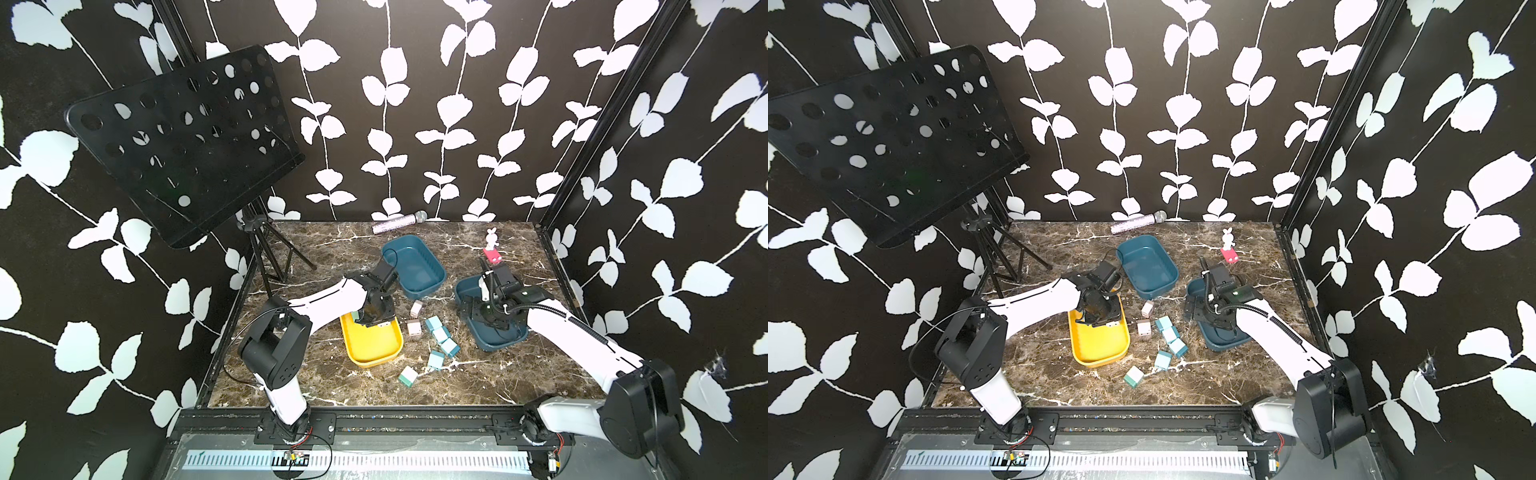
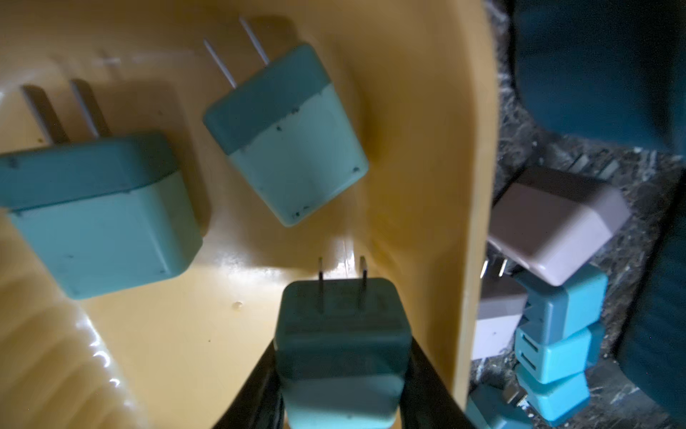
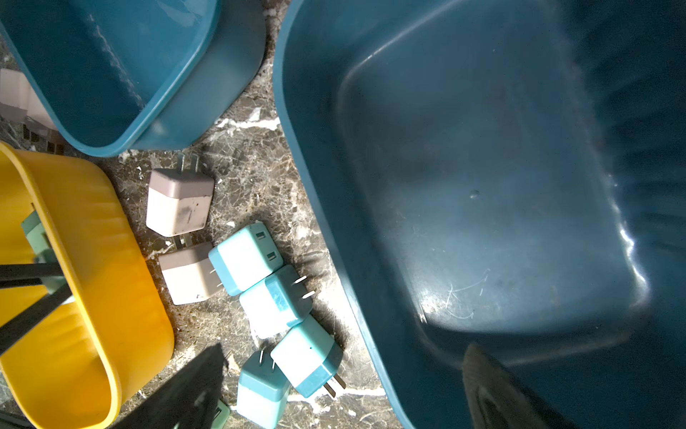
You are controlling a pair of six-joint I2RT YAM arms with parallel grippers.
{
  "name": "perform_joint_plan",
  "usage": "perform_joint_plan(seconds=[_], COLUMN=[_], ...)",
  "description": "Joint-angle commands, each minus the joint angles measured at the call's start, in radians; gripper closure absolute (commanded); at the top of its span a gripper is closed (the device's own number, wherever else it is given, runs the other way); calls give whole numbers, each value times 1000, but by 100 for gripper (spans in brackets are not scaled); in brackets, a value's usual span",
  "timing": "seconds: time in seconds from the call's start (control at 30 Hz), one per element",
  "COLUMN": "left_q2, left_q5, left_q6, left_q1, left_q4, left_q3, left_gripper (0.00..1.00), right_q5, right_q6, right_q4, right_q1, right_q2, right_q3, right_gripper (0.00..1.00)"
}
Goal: Place the plugs by color into the storage box
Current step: Place the plug in the storage box.
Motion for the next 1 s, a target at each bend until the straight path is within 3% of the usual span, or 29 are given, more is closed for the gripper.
perform_joint_plan(seconds=[0.0, 0.47, 0.57, 0.67, 0.83, 0.97], left_q2=[-11, 62, 60, 43, -20, -72], left_q5=[12, -1, -6, -19, -68, -101], left_q6=[-23, -10, -5, 9, 78, 124], left_q1=[-9, -10, -9, -9, -9, -46], left_q4=[23, 54, 48, 19, -125, -247], left_q3=[-35, -50, -57, -47, 58, 160], left_gripper=[61, 54, 47, 31, 23, 22], right_q5=[4, 13, 14, 17, 19, 14], right_q6=[10, 4, 4, 4, 4, 3], right_q4=[-8, -21, -21, -20, -18, -9], right_q1=[5, 5, 5, 5, 5, 5], right_q2=[6, -23, -31, -37, -37, -31], right_q3=[-18, -43, -50, -50, -44, -40], right_gripper=[2, 2, 2, 2, 2, 2])
